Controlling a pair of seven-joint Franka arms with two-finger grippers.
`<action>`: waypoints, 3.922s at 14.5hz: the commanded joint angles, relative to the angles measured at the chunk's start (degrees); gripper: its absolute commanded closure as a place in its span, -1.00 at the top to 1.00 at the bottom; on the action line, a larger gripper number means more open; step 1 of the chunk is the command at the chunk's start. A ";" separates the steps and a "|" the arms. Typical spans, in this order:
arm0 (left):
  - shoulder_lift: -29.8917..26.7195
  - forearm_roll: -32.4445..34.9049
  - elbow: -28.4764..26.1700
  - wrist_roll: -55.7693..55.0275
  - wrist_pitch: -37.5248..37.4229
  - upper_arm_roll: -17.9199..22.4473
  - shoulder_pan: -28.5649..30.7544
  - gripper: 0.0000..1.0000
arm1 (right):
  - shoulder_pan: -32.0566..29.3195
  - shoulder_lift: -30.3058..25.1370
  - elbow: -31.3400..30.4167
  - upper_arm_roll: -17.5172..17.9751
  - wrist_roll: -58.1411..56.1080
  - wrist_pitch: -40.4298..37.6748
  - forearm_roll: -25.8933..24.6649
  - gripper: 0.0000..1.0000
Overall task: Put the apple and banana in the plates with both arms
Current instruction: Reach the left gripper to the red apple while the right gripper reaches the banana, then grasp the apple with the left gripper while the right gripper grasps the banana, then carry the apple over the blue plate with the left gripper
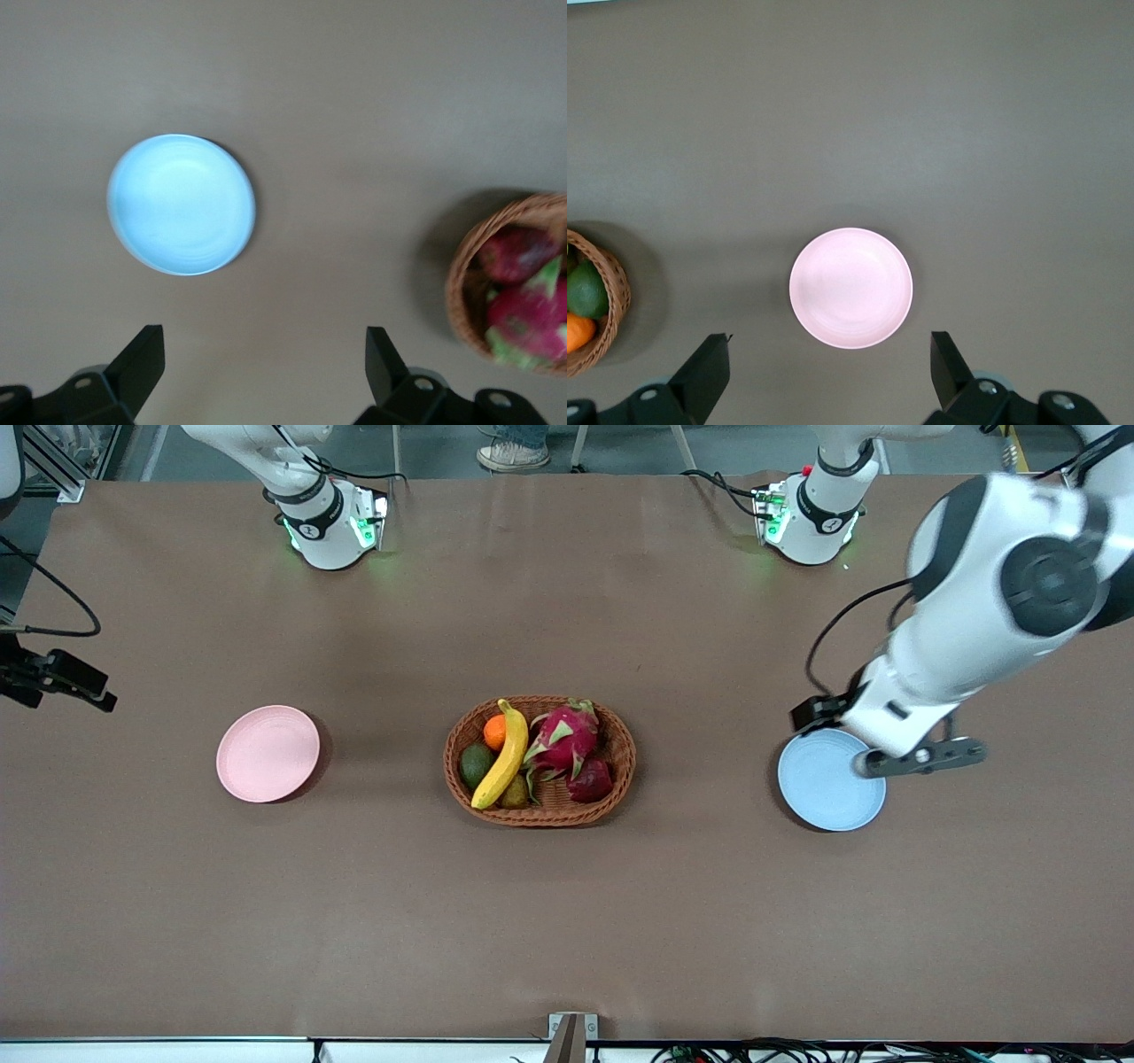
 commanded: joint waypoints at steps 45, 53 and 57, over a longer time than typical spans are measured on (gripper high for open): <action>21.78 -4.29 2.31 -45.93 28.56 0.76 -19.65 -0.66 | 38.15 25.31 -2.19 1.38 33.56 9.01 22.40 0.11; 9.91 0.61 -0.40 -32.95 7.54 0.77 -7.54 -0.65 | 38.24 26.02 -2.27 1.38 33.92 9.45 24.60 0.02; 9.11 5.98 -4.97 -27.65 6.64 0.77 -1.56 -0.63 | 38.68 26.19 -2.27 1.38 33.92 9.45 24.69 -0.05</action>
